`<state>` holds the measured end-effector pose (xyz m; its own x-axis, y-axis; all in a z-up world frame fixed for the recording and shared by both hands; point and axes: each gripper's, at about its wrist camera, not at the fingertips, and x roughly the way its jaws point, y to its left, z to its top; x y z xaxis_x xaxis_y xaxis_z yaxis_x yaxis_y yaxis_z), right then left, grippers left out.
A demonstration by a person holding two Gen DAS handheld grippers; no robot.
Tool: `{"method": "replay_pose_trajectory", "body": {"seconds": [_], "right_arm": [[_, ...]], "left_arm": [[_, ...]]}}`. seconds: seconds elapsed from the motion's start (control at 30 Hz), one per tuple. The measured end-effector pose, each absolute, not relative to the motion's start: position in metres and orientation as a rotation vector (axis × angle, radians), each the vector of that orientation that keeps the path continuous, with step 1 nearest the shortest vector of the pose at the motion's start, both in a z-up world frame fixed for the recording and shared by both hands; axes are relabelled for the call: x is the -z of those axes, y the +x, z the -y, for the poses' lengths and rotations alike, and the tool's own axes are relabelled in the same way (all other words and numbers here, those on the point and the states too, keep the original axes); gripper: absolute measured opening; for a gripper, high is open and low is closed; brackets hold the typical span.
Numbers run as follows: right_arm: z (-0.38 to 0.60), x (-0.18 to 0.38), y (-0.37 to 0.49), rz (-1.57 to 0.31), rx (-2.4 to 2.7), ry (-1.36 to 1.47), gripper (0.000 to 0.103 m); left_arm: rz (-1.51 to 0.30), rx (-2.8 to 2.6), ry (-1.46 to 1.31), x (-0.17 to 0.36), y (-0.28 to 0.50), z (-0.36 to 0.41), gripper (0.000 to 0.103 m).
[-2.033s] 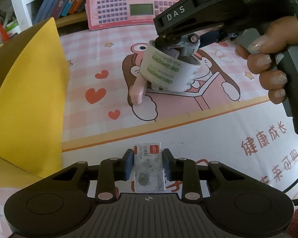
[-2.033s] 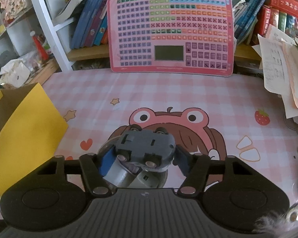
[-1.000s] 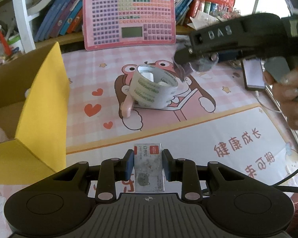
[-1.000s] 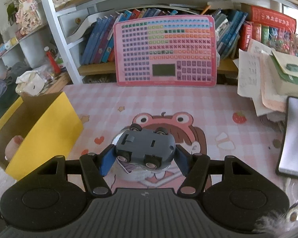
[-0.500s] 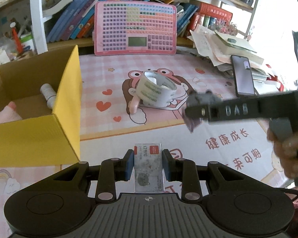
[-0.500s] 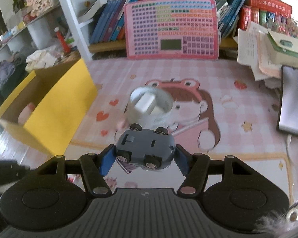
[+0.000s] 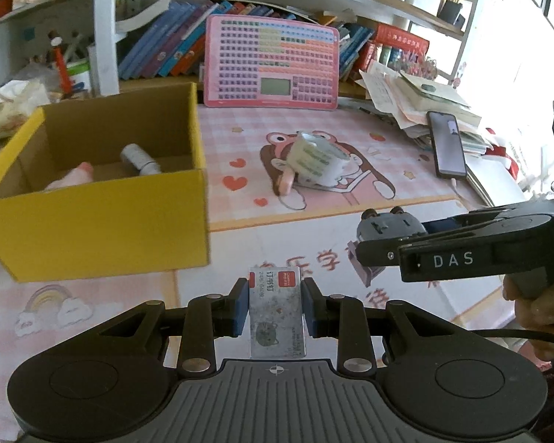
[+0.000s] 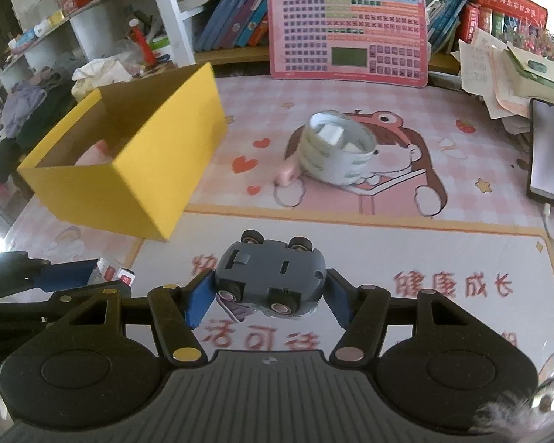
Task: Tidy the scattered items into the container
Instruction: 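Carry the toy car and white card box with both grippers over the yellow box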
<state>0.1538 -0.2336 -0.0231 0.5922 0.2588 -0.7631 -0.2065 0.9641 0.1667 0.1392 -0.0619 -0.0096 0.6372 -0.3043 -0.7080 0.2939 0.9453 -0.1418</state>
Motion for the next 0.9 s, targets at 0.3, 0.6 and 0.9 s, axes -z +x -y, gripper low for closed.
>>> {"method": "replay_pose_trajectory", "body": {"seconds": [0.3, 0.6, 0.9], "right_arm": [[0.18, 0.024, 0.119, -0.917, -0.284, 0.042, 0.061], [0.136, 0.024, 0.088, -0.916, -0.28, 0.025, 0.061], [0.099, 0.025, 0.067, -0.918, -0.289, 0.001, 0.061]], "left_arm": [[-0.806, 0.345, -0.026, 0.007, 0.106, 0.011, 0.029], [-0.798, 0.367, -0.036, 0.009, 0.081, -0.029, 0.029], [-0.779, 0.375, -0.05, 0.008, 0.063, -0.065, 0.029]]}}
